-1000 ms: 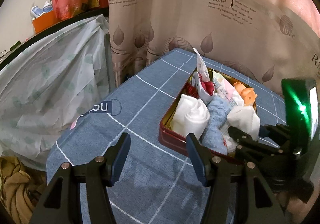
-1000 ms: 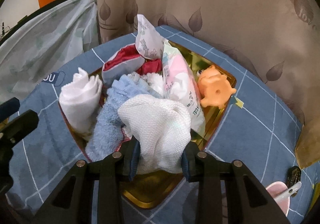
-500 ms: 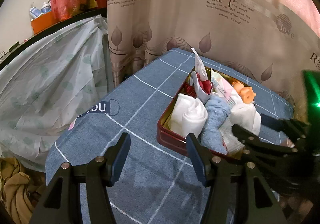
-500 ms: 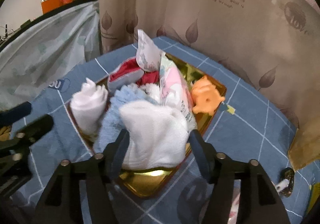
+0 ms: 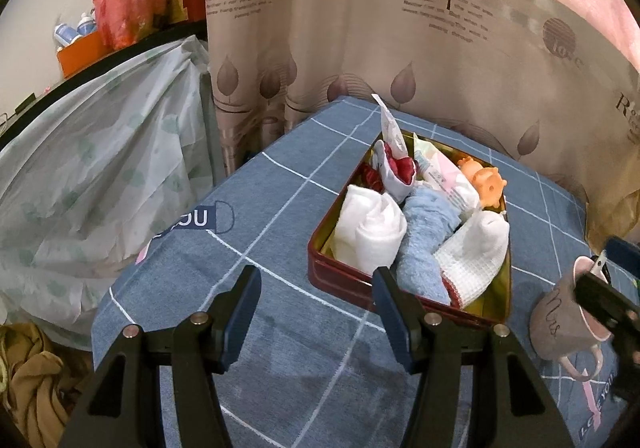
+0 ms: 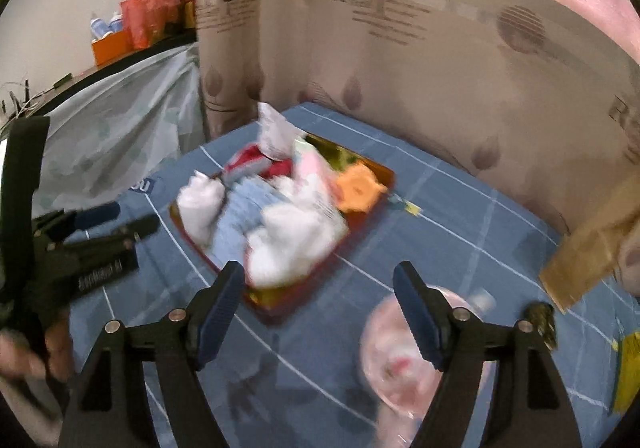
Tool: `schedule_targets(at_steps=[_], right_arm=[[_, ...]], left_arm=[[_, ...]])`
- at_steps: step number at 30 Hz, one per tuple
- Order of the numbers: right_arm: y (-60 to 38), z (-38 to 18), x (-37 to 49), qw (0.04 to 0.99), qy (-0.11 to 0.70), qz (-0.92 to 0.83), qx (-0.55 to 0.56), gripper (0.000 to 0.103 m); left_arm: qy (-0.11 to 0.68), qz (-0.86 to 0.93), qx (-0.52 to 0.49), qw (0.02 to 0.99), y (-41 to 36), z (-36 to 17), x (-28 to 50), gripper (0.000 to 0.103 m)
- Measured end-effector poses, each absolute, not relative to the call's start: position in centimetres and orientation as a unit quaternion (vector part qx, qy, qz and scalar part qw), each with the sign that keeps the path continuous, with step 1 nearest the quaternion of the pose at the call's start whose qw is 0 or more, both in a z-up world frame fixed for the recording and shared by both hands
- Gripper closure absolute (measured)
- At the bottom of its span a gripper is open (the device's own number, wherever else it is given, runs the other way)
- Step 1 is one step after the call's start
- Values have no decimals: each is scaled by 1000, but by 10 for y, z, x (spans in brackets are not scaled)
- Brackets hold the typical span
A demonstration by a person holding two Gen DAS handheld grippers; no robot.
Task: Organize soft objects
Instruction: 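Grasp the white pompom ball on the table with the right tool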
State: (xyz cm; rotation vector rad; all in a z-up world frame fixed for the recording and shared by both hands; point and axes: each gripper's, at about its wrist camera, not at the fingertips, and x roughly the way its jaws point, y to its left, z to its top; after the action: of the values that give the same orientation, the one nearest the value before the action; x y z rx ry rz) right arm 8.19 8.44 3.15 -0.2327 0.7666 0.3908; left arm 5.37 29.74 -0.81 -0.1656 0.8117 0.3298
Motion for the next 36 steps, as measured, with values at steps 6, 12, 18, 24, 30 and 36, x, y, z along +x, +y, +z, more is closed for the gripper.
schedule_targets(at_steps=[6, 12, 18, 24, 30, 36], right_arm=[[0, 35, 58, 911, 380, 129, -92, 24], [-101, 25, 34, 909, 411, 31, -63, 23], [-163, -5, 2, 892, 449, -29, -44, 23], [-185, -39, -24, 881, 470, -35, -24, 25], [-184, -58, -24, 878, 477, -27, -18, 42], [-186, -66, -20, 878, 478, -13, -8, 68]], left_arm=[[392, 157, -68, 904, 293, -8, 53, 44], [389, 152, -61, 906, 289, -7, 52, 44], [388, 144, -44, 909, 280, -6, 51, 44], [388, 142, -32, 910, 275, -6, 51, 44], [388, 141, -19, 911, 268, -7, 51, 44], [383, 141, 8, 913, 255, -7, 51, 44]])
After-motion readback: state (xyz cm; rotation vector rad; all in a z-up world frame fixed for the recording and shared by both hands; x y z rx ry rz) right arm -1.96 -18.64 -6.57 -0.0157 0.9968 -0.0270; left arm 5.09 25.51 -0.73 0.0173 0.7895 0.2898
